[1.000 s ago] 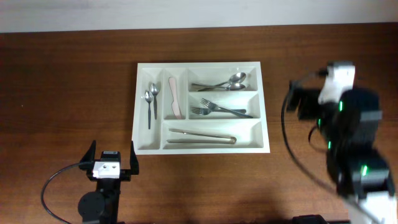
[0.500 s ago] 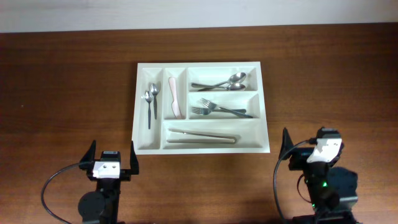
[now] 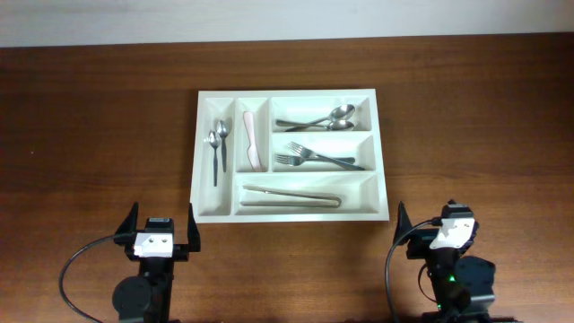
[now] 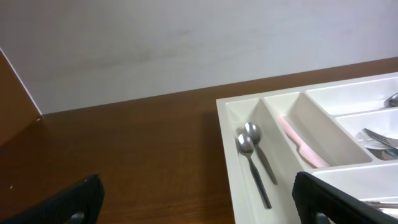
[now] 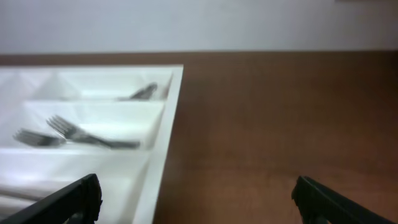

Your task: Pack container

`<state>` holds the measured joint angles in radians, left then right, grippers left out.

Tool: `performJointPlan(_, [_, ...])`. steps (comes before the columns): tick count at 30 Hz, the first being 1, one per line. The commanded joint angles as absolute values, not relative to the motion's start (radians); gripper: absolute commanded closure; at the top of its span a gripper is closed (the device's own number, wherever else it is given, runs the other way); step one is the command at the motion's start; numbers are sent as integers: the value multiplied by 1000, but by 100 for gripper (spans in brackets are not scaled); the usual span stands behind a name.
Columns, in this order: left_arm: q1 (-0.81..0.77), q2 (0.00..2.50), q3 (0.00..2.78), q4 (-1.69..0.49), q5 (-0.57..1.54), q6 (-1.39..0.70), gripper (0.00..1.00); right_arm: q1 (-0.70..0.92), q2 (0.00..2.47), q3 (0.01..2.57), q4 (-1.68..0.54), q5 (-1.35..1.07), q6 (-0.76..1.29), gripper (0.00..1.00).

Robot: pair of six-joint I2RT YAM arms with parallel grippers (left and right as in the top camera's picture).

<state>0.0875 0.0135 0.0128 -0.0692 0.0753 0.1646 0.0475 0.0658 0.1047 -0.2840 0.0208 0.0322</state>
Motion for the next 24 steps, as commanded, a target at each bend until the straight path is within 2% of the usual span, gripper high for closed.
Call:
performJointPlan(1, [93, 5, 9, -72, 90, 174, 1, 46, 49, 84, -279, 14, -13, 1])
performJointPlan(24, [93, 5, 9, -72, 90, 174, 1, -1, 35, 84, -276, -23, -37, 1])
